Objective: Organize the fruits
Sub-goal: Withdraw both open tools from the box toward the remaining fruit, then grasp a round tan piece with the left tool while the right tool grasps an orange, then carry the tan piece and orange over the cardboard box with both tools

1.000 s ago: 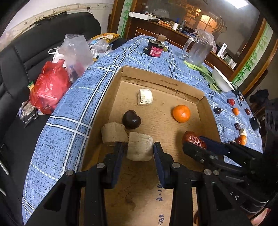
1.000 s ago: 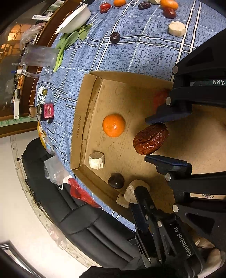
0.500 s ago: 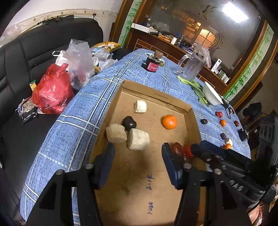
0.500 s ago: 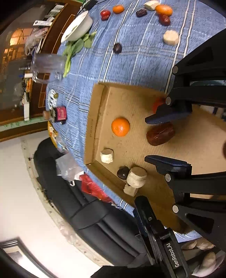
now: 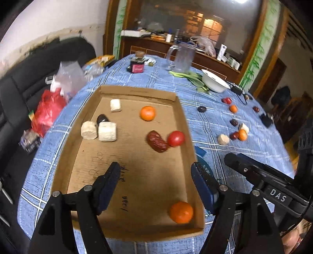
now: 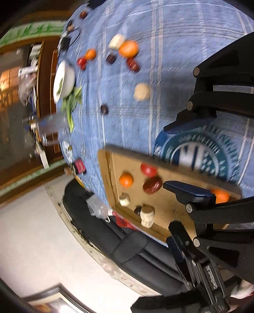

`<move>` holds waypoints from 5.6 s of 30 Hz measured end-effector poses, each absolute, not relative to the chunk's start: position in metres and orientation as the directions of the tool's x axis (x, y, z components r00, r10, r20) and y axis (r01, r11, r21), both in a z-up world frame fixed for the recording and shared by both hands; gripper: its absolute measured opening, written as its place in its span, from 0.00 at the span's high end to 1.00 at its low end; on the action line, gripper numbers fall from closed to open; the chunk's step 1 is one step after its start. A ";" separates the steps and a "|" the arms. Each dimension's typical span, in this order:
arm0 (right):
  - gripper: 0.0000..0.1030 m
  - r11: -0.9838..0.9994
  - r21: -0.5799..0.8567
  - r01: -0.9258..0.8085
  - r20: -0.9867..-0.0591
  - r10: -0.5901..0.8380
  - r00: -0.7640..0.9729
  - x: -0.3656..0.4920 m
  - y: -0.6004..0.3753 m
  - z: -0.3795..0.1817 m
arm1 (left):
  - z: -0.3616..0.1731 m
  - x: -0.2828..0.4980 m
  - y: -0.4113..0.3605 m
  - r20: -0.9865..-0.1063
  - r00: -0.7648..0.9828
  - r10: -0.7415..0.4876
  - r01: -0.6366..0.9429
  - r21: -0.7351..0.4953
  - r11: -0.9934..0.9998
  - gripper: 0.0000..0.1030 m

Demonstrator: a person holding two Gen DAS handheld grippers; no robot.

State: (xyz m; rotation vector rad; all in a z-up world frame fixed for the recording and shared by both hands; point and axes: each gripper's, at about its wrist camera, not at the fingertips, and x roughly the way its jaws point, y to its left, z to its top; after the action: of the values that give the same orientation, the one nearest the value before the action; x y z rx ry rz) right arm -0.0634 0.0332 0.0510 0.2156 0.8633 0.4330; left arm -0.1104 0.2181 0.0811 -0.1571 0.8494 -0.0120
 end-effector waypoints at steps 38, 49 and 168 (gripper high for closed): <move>0.41 0.901 0.417 -0.118 -0.654 0.388 0.650 -0.104 -0.071 0.030 | 0.090 -0.135 0.090 -0.681 0.728 0.079 0.064 0.181 0.981 0.28; 0.41 0.906 0.409 -0.110 -0.674 0.381 0.633 -0.098 -0.069 0.023 | 0.082 -0.124 0.095 -0.705 0.706 0.068 0.066 0.162 0.985 0.28; 0.61 0.881 0.404 -0.246 -0.602 0.458 0.654 -0.043 -0.031 0.062 | 0.065 -0.093 0.238 -0.716 0.685 -0.135 -0.096 -0.272 0.957 0.72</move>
State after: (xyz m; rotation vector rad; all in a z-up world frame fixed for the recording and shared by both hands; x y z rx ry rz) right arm -0.0429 -0.0314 0.0616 0.3001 0.7599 0.4060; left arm -0.0931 0.2380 0.0646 -0.3006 0.8190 -0.0221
